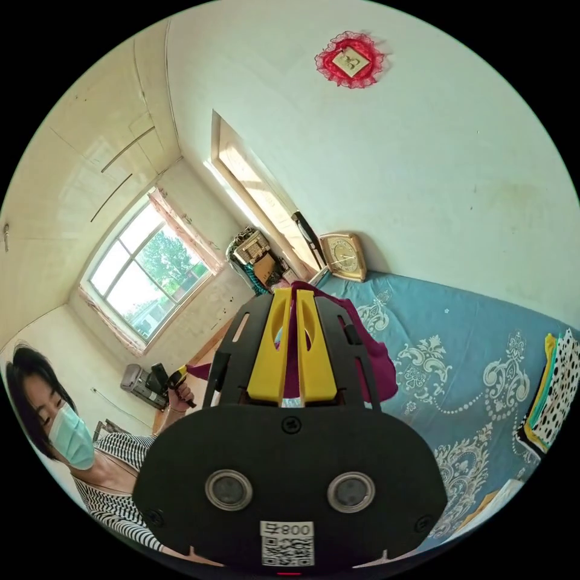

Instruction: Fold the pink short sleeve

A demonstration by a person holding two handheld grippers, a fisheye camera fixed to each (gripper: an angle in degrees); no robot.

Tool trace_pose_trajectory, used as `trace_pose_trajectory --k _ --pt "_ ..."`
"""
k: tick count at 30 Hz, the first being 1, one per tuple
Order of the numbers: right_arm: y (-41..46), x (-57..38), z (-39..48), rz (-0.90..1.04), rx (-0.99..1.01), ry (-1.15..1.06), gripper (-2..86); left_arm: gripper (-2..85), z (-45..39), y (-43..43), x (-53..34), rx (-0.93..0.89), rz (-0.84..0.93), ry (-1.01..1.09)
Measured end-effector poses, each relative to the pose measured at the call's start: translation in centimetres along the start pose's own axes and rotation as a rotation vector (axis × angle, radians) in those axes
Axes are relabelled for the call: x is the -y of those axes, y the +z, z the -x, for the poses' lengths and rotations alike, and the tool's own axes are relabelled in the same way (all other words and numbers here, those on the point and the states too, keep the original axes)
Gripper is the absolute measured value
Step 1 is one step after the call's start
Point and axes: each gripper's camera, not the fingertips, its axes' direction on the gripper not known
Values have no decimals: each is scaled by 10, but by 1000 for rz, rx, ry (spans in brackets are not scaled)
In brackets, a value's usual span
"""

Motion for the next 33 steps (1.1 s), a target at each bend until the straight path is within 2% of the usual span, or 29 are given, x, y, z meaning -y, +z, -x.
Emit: trace_pose_trajectory --k 4,10,13,15,17,19,22,27,33 --pt "11 37 -34 29 -62 -23 13 6 -12 37 -5 -169 113 48" --pt "-14 36 -170 25 -198 169 18 8 -23 191 -64 -508 412 -82" --pt "-25 2 -265 92 -276 365 21 11 -26 288 -122 -532 572 -178" --pt "-37 -51 -330 139 -402 535 23 15 -24 361 -172 -496 748 -244" --pt "-45 -102 -370 187 -431 642 25 19 -21 395 -199 -511 859 -310" --pt "-52 -155 -393 191 -382 691 27 22 -18 407 -209 -573 873 -357" --pt "-49 -247 -405 224 -292 726 34 25 -8 402 -206 -528 881 -329" --pt "-7 -376 -384 280 -96 817 55 31 51 374 -186 -305 861 -363" --pt "42 -417 -361 361 -78 823 69 40 120 364 -150 -68 808 -411"
